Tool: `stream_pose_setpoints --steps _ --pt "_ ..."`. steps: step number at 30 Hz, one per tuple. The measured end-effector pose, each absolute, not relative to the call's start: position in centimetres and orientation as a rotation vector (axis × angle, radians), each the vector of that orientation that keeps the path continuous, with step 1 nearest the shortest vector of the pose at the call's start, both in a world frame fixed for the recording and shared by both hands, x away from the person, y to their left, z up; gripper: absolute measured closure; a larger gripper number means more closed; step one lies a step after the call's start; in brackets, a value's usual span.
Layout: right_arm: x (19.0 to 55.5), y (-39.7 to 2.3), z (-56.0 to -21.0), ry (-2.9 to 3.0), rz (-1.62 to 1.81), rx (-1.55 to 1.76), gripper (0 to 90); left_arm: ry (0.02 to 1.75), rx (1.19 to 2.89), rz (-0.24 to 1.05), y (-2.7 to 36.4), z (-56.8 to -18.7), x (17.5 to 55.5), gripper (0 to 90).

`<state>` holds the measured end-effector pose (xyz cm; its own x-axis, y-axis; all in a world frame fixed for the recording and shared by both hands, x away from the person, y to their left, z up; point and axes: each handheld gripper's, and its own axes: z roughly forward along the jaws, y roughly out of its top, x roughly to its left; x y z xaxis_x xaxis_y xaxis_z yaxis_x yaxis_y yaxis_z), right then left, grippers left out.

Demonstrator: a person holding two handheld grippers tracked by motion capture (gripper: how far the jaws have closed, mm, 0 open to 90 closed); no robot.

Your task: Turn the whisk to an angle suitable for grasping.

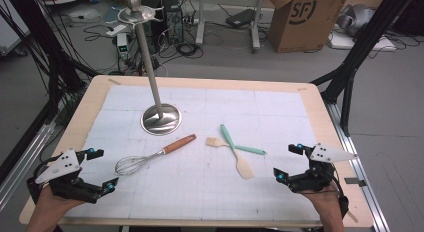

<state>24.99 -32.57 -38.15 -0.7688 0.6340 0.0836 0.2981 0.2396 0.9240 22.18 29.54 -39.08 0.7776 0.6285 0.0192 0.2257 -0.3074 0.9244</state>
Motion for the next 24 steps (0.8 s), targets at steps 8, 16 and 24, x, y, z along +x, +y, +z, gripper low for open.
stream_pose_setpoints --steps 8,16,24 --pt "25.1 -32.9 -38.3 2.212 1.53 0.883 0.3 0.648 1.877 0.451 29.8 -38.4 22.3 1.7" --pt "25.4 -32.6 -38.5 2.237 1.523 0.867 0.3 0.579 1.899 0.378 29.3 -35.9 23.5 1.7" --pt "25.0 -32.6 -38.0 2.223 1.532 0.856 0.3 0.5 2.051 0.365 25.9 -31.8 26.7 1.7"
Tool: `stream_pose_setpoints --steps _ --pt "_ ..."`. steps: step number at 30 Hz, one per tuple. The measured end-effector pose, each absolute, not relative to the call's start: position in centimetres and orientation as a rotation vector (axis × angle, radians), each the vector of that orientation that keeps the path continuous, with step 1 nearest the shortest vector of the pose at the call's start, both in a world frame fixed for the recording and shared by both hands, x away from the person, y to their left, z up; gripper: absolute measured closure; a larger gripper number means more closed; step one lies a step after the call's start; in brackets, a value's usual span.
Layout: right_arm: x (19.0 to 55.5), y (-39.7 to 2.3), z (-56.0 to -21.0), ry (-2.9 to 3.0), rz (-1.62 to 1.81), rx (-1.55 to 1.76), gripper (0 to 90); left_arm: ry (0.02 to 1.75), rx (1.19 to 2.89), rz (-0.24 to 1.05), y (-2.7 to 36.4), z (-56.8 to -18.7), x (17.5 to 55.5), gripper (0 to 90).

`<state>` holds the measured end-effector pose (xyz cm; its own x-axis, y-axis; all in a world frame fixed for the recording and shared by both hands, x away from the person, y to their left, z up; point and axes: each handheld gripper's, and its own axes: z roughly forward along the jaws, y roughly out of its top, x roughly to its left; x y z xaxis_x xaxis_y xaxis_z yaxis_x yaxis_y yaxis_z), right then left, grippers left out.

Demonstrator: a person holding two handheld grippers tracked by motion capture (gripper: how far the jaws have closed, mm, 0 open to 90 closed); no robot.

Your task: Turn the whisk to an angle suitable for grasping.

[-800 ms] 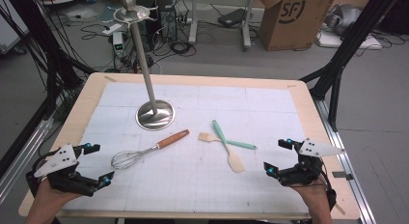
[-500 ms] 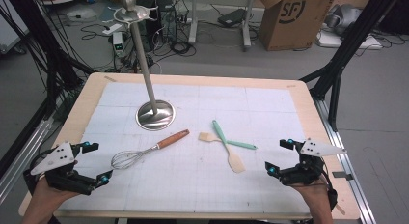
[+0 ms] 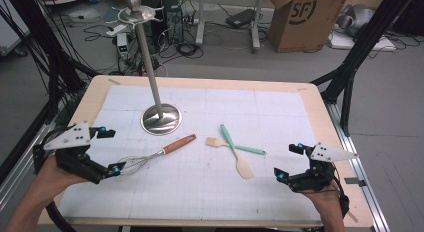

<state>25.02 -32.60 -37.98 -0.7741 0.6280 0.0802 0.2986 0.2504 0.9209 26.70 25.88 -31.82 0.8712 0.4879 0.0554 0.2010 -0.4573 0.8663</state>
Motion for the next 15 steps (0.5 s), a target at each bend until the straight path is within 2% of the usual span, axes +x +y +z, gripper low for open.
stream_pose_setpoints --steps 7,10,15 --pt "25.1 -32.2 -37.9 2.232 1.531 0.839 0.3 0.448 2.129 0.294 23.2 -30.3 29.4 1.7" --pt "25.0 -32.2 -37.8 2.235 1.531 0.836 0.3 0.425 2.156 0.233 21.7 -30.3 30.6 1.7" --pt "25.0 -32.4 -37.8 2.228 1.535 0.833 0.3 0.408 2.237 0.204 19.0 -30.9 32.3 1.7"
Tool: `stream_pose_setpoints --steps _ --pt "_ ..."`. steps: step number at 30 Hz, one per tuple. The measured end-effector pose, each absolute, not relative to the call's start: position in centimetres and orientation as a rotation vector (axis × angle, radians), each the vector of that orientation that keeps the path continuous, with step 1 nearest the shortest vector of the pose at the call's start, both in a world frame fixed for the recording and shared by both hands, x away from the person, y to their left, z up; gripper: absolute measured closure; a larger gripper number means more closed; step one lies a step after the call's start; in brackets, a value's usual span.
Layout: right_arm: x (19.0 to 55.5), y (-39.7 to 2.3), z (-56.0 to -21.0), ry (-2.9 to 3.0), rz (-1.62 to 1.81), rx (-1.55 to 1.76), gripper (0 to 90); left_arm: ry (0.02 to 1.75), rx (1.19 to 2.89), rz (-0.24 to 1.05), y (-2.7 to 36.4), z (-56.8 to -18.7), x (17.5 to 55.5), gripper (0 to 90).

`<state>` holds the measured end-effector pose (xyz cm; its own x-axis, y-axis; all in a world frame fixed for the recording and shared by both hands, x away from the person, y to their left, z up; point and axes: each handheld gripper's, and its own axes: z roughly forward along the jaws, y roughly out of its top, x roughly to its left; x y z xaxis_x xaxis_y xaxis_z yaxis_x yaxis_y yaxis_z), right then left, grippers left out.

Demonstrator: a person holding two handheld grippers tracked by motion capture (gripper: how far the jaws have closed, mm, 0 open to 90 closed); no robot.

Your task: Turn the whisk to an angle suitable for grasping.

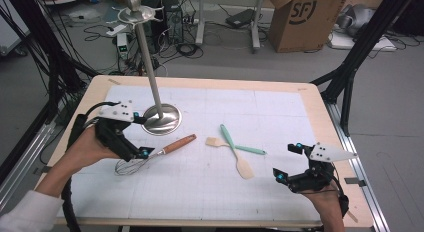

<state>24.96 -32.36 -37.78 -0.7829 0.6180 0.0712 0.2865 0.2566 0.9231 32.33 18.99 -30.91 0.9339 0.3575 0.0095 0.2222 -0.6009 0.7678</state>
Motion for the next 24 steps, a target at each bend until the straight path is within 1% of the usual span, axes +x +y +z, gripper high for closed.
stream_pose_setpoints --steps 9,15,23,24 --pt "24.8 -32.5 -37.5 2.219 1.548 0.828 0.3 0.408 2.367 0.176 16.4 -33.5 34.6 1.7" --pt "24.8 -32.5 -37.5 2.217 1.553 0.823 0.3 0.453 2.441 0.123 15.3 -35.8 36.8 2.3" --pt "24.7 -32.7 -37.5 2.209 1.56 0.831 0.3 0.511 2.534 0.077 14.1 -38.8 38.5 2.7" --pt "24.6 -32.7 -37.5 2.21 1.564 0.836 0.3 0.509 2.542 0.075 14.1 -39.1 38.6 4.5"
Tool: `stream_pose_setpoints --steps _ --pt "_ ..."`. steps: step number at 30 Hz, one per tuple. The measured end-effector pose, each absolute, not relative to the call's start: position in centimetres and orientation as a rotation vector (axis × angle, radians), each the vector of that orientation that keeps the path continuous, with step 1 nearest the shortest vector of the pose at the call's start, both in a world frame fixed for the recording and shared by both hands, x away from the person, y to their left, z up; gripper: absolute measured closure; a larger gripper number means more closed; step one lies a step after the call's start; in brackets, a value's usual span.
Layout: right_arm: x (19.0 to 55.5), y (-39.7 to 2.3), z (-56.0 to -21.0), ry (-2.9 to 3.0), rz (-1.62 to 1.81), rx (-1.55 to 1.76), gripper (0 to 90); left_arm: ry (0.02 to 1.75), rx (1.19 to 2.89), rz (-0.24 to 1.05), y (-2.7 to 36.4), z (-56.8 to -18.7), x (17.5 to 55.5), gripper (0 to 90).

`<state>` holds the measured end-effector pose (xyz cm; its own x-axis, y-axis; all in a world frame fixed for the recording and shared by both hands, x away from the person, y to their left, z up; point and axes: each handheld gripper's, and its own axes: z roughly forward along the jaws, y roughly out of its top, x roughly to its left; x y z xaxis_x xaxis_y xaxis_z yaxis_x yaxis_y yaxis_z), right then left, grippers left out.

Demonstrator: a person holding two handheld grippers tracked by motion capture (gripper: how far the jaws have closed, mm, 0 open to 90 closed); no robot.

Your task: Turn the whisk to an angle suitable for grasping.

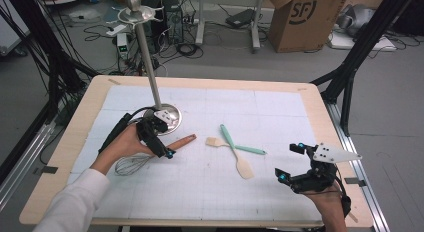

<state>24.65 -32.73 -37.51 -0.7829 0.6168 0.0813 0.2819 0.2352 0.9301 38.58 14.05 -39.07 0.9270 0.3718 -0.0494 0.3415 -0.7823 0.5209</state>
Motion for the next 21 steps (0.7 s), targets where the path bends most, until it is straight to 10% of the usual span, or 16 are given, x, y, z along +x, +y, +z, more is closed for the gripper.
stream_pose_setpoints --steps 21 --pt "24.7 -32.6 -37.5 2.21 1.57 0.83 0.3 0.528 2.695 0.047 13.0 -41.8 39.5 46.6"
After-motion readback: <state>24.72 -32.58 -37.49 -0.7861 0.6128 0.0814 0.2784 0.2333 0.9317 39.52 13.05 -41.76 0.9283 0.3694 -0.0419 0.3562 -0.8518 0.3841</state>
